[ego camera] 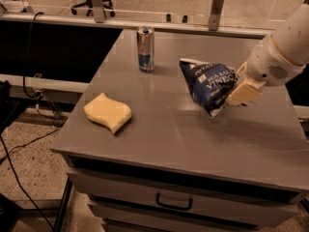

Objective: Move blue chip bag near redbull can

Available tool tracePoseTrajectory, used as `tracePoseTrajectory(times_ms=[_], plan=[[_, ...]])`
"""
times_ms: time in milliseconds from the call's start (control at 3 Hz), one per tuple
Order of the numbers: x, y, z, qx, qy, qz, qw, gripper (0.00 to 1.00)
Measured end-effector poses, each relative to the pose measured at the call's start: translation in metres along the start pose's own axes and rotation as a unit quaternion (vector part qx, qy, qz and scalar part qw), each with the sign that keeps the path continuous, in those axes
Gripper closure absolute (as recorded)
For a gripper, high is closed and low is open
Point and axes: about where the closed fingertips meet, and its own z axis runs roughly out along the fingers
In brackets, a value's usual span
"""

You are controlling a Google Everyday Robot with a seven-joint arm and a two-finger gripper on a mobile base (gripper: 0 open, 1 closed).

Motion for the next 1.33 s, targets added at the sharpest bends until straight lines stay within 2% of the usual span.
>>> tracePoseTrajectory(times_ms=[333, 667, 1000, 1333], plan=[[0.003, -0.043, 0.006, 0.022, -0.009, 0.046, 0.9987, 1.0], [0.0, -0.073, 0.022, 0.039, -0.036, 0.103, 0.9933, 1.0], [-0.015, -0.086, 0.041, 0.048, -0.06, 0.134, 0.988, 1.0], [-0.03, -0.091, 0.055, 0.051, -0.067, 0.15, 0.9851, 1.0]])
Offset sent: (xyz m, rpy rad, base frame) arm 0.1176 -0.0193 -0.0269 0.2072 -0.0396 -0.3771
